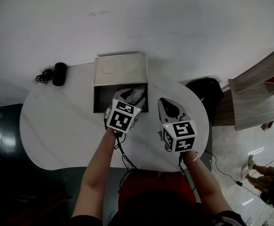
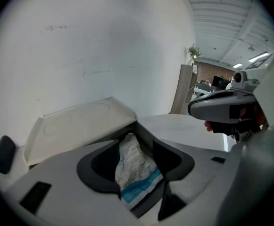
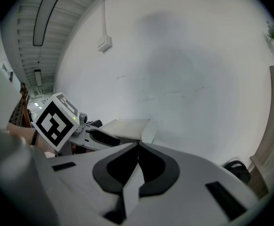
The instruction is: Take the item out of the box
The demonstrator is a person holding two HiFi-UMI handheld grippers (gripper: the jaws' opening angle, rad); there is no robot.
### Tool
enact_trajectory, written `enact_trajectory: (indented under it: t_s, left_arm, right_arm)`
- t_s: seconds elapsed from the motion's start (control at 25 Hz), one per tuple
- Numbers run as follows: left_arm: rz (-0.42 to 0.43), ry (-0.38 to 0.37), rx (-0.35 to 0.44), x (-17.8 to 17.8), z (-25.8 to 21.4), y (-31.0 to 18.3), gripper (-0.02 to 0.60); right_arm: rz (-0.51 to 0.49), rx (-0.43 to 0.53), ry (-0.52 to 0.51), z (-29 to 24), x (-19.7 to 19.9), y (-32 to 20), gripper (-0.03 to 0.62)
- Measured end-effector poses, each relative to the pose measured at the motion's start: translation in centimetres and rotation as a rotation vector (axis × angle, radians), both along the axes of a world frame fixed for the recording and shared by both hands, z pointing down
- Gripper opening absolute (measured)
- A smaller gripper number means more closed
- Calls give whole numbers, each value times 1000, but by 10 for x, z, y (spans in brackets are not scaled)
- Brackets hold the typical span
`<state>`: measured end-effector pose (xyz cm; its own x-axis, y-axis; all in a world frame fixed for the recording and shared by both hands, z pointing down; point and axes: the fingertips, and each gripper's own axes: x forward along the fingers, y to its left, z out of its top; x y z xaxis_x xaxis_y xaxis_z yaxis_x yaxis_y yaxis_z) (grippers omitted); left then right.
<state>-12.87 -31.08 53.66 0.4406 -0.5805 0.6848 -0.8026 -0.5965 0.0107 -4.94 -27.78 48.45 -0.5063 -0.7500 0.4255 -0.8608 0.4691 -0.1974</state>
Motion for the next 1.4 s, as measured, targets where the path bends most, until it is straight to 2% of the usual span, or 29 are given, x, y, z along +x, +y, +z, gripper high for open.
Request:
enact_trajectory:
  t_s: [0.28,0.64,1.04,1.4]
  left_arm:
    - [35,-38,-29,-1,10,-4,218]
    - [86,-97,-122,1,29,-2,218]
    - [110,-192,-197,2,47,-1,216]
    - [116,-235,-236,1,55,-1,215]
  right_arm:
    - [7,-9,1,4,-1,-5,15]
    - [21,-18,2,8,1,-11,15]
    - [30,-33,1,13,6,-18,15]
    - [22,-45,-3,17,3,-21,15]
